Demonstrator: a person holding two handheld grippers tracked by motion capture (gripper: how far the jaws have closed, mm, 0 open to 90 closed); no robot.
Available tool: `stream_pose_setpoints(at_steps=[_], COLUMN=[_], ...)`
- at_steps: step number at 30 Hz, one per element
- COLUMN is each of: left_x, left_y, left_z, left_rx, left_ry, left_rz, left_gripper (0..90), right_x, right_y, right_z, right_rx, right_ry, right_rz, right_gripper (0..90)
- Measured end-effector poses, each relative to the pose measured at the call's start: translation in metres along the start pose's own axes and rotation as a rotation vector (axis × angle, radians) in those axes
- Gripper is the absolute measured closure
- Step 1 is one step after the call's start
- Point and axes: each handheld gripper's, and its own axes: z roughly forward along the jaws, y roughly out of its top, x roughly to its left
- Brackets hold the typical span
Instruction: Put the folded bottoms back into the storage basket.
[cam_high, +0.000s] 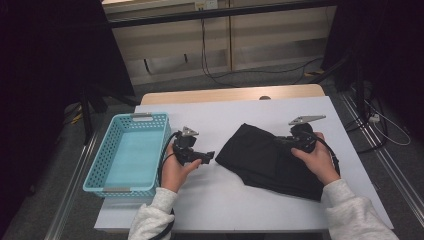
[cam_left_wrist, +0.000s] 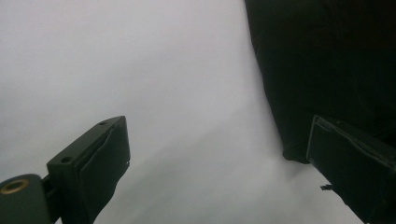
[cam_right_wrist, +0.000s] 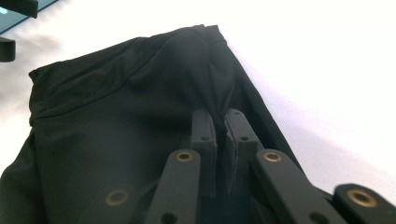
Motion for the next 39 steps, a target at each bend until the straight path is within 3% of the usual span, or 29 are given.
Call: stream_pose_setpoints(at_steps=[17,39], left_x=[-0.001,-0.002], left_y=[0.001,0.003], left_z=[0.0,-0.002], left_rx=[-0.005,-0.011], left_ry=[-0.003,-0.01], left_rz=[0.004,0.015], left_gripper=[5.8,5.5], right_x=[-0.006,-0.009], right_y=[-0.008,-0.013], right_z=[-0.015,-0.023], right_rx=[-0.001,0.001], right_ry=[-0.016,-0.015], right_rz=[0.019,0.024], right_gripper=[84.1,84.2])
